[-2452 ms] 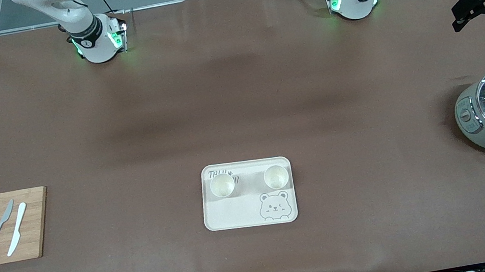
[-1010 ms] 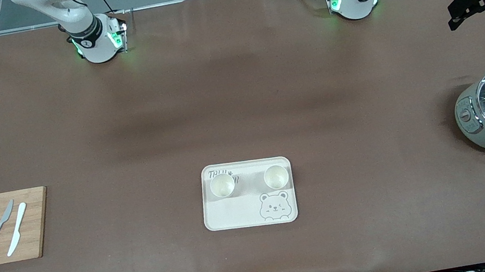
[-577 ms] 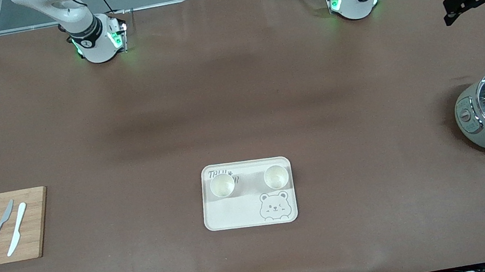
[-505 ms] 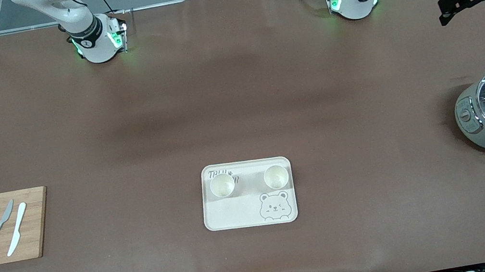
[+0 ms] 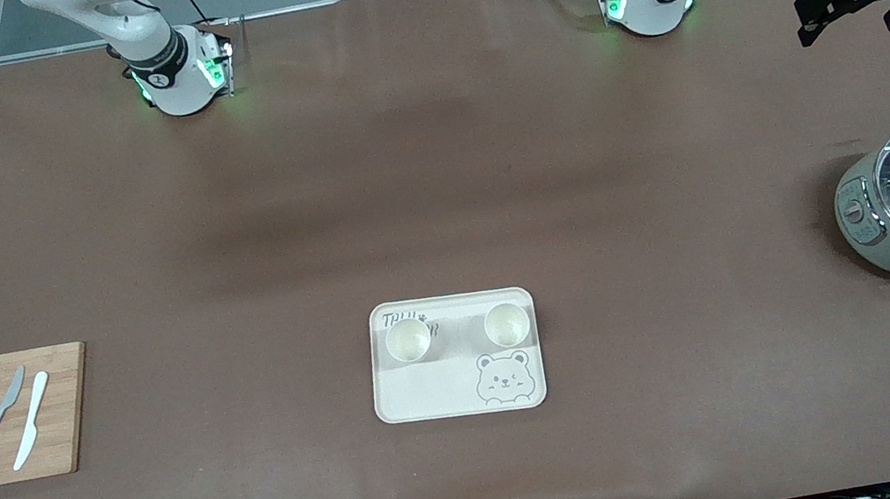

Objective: Place white IKEA cup upright on tray with both arms

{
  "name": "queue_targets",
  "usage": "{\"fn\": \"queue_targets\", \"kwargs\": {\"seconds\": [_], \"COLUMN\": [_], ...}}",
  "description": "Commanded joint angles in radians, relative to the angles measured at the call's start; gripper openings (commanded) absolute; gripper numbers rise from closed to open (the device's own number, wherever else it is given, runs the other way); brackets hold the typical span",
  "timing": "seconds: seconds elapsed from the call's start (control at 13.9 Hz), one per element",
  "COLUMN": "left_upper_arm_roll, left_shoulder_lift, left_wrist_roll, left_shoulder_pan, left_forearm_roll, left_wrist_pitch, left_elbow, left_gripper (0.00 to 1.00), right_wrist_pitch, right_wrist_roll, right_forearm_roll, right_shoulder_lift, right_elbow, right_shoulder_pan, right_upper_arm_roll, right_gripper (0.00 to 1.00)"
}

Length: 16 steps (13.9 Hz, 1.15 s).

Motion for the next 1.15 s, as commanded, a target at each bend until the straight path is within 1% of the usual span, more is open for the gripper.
{"fn": "queue_targets", "kwargs": {"seconds": [0.0,1.08], "left_upper_arm_roll": [0.003,0.014], "left_shoulder_lift": [0.006,0.012], "left_wrist_roll": [0.012,0.016], "left_shoulder_pan": [0.004,0.024], "left_forearm_roll": [-0.001,0.001], "left_wrist_pitch": [-0.015,-0.015], "left_elbow": [0.022,0.039], "left_gripper": [1.00,1.00], "right_wrist_pitch": [0.012,0.014], "right_wrist_roll": [-0.008,-0.008], "right_forearm_roll": [-0.021,-0.009], "right_shoulder_lift": [-0.024,-0.024], "right_elbow": [-0.026,-0.026], "right_shoulder_pan": [-0.002,-0.004], "right_upper_arm_roll": [0.001,-0.001], "right_gripper": [1.00,1.00]}}
